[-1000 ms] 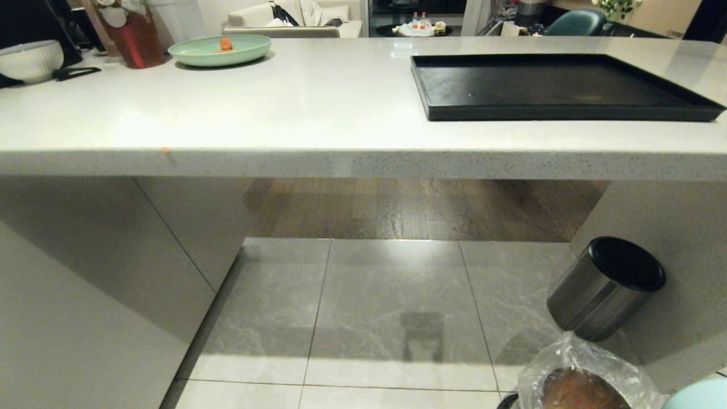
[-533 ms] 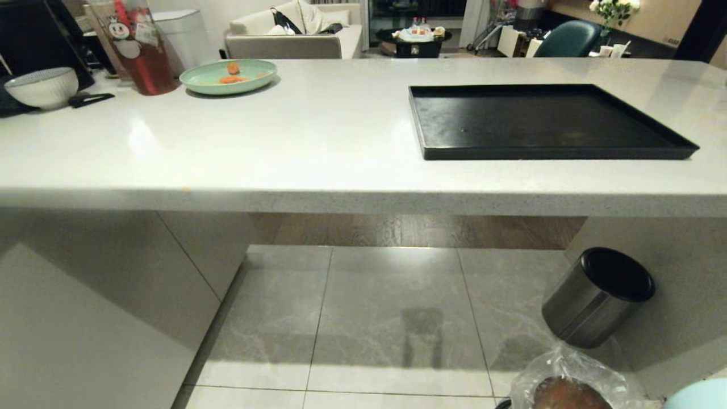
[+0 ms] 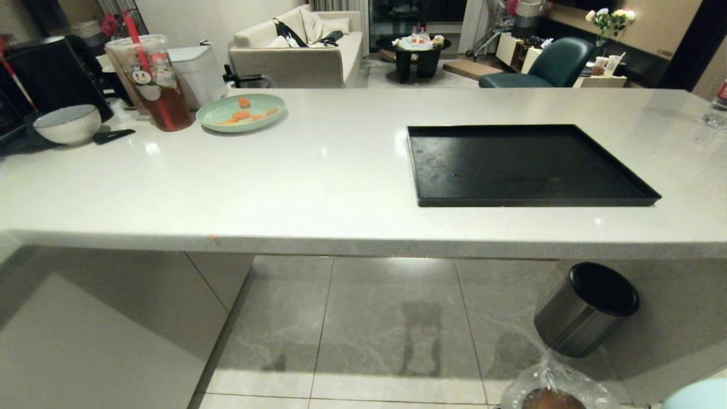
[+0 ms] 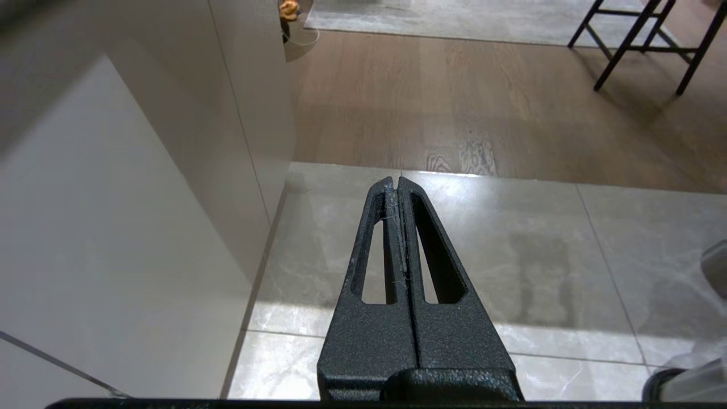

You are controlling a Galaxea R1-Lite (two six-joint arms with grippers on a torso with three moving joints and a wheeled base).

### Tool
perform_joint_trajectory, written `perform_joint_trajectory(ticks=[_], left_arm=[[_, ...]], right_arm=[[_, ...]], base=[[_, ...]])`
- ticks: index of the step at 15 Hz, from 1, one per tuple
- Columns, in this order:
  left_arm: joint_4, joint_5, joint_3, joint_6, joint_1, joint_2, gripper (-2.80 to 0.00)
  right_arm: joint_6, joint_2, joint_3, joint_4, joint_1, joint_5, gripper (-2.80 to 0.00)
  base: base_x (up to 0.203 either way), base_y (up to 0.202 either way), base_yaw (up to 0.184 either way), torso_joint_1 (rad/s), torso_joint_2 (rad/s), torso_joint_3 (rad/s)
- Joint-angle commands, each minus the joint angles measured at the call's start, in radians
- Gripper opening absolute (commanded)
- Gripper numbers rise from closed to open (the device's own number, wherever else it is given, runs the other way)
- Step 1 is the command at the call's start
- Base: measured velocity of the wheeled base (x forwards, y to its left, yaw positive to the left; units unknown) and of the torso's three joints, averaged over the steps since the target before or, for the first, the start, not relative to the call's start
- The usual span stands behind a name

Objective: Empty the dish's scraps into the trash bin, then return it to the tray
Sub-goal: Put the bowl back to the table

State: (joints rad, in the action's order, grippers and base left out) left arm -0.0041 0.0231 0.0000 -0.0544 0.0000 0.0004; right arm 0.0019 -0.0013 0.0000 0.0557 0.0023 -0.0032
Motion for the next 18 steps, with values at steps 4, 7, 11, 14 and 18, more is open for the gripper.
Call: perform_joint_trajectory(ticks=[4,7,11,14,18], left_arm=[[0.000,0.001,0.000,-0.001,0.000,0.000,-2.80],[0.000,0.001,0.000,-0.001,-0.002,0.001,-2.80],[0.000,0.001,0.000,-0.001,0.000,0.001,-2.80],[0.000,0.000,0.000,-0.001,0.000,0.001,-2.80],[0.000,0.000,0.000,-0.001,0.000,0.001,-2.80]], right_arm=[[0.000,0.001,0.000,0.001,0.000,0.000,-2.80],[0.000,0.001,0.000,0.001,-0.001,0.000,-2.80],[0.000,0.001,0.000,0.001,0.001,0.000,-2.80],[0.000,0.001,0.000,0.001,0.001,0.000,-2.80],[0.000,0.001,0.000,0.001,-0.001,0.000,-2.80]], base=[[0.000,0.000,0.000,0.121,-0.50,-0.371],[0.000,0.000,0.000,0.162,-0.52,-0.370],[0.000,0.000,0.000,0.190,-0.55,-0.369],[0.000,0.000,0.000,0.216,-0.59,-0.374],[0.000,0.000,0.000,0.225,-0.55,-0.340]])
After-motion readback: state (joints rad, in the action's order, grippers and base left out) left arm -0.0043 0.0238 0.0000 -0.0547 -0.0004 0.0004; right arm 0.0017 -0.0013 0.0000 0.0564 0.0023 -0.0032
